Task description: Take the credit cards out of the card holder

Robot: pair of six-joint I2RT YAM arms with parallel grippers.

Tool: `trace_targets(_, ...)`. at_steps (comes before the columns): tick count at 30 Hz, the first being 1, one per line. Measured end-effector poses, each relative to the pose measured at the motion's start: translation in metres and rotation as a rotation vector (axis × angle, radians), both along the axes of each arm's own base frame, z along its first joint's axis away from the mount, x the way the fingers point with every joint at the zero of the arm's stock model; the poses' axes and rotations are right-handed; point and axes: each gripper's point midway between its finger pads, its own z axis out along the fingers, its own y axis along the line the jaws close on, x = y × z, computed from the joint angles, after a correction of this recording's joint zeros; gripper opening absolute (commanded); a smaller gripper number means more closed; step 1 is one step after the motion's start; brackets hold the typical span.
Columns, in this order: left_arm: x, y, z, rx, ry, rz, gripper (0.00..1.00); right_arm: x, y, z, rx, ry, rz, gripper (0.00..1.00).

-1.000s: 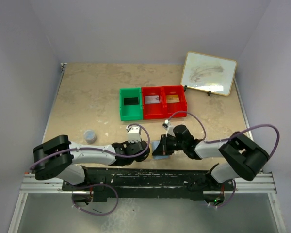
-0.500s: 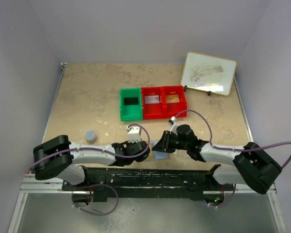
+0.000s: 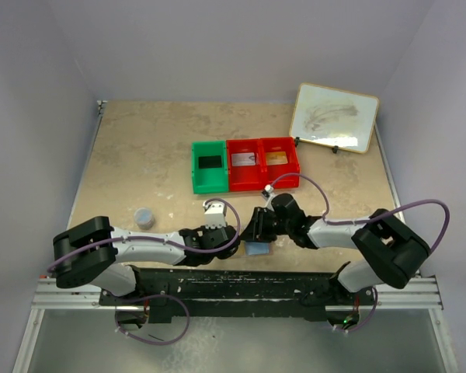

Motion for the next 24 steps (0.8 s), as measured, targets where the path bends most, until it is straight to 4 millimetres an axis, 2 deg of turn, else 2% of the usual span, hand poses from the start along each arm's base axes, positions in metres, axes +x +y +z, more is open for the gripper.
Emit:
trace_targets(11,0.001,-0.001,-0.0011,0.009,-0.001,0.001,0.0,-0.0013,0.008,-0.0046,0.019,0.015,0.03,0.36)
trace_targets(24,0.0027,0.001,-0.0018,0.015,-0.013,0.009,0.0,-0.0018,0.0066,-0.0074,0.076,-0.013,-0.002,0.15)
